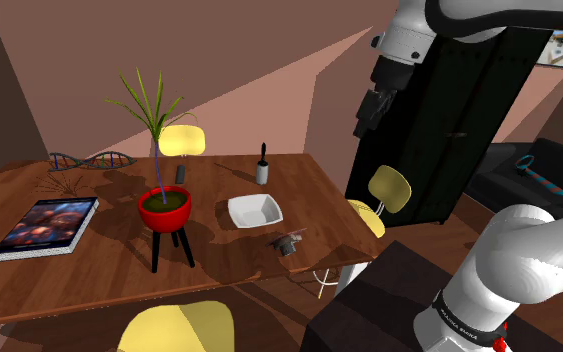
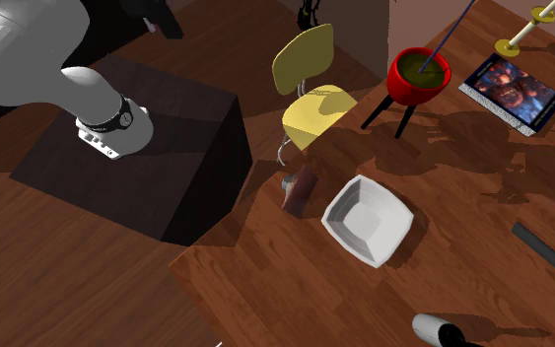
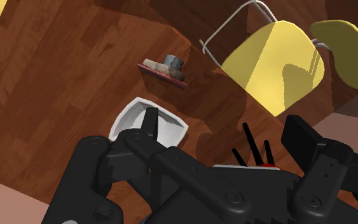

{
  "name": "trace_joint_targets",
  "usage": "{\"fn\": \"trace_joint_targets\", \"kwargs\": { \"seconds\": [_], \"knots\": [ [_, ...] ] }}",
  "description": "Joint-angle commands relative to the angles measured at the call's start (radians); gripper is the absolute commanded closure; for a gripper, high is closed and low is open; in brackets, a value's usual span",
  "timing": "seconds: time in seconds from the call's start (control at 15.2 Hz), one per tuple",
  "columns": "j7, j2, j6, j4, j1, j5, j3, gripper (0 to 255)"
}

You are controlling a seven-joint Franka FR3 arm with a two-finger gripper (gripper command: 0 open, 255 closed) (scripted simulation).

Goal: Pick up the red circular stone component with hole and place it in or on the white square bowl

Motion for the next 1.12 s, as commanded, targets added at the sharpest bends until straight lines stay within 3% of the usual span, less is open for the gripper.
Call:
{"fn": "trace_joint_targets", "kwargs": {
  "seconds": [0.0,0.59,1.06],
  "knots": [
    [0.000,0.000,0.000,0.000,0.000,0.000,0.000,0],
    [0.006,0.000,0.375,-0.319,-0.013,0.050,-0.015,0],
    [-0.012,0.137,0.724,-0.488,-0.003,0.117,-0.028,0]
  ]
}}
